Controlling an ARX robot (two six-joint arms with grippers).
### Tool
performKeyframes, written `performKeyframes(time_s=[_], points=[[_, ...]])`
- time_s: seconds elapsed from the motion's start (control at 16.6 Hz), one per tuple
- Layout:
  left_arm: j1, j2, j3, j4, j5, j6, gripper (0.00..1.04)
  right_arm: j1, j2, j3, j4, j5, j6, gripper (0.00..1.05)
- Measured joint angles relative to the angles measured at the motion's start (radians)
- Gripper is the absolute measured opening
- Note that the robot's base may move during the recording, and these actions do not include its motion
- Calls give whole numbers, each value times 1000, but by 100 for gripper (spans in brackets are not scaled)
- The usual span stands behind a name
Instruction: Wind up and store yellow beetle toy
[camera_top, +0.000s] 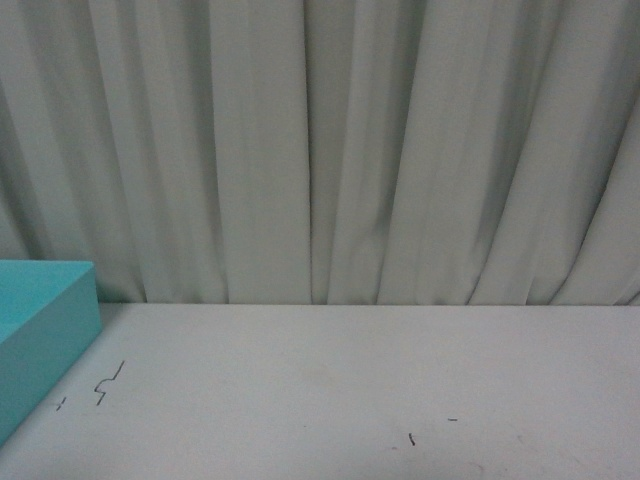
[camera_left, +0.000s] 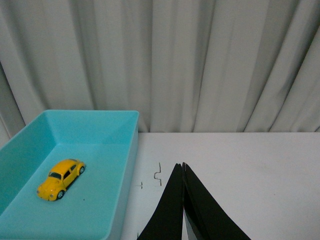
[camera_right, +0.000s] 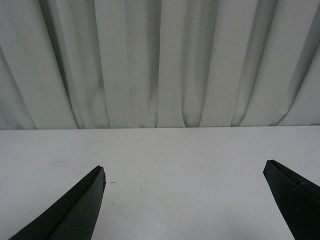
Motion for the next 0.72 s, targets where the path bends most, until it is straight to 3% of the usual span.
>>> performKeyframes(time_s=[0.12, 0.18, 0.48, 0.72], points=[[0, -109, 0, -111, 0, 0, 2, 0, 0, 0, 0, 0, 0, 98], [0, -209, 0, -266, 3, 0, 2, 0, 0, 0, 0, 0, 0, 98], [0, -271, 0, -281, 0, 0, 2, 0, 0, 0, 1, 0, 0, 98], [0, -271, 0, -281, 0, -1, 46, 0, 0, 0, 0, 0, 0, 98]])
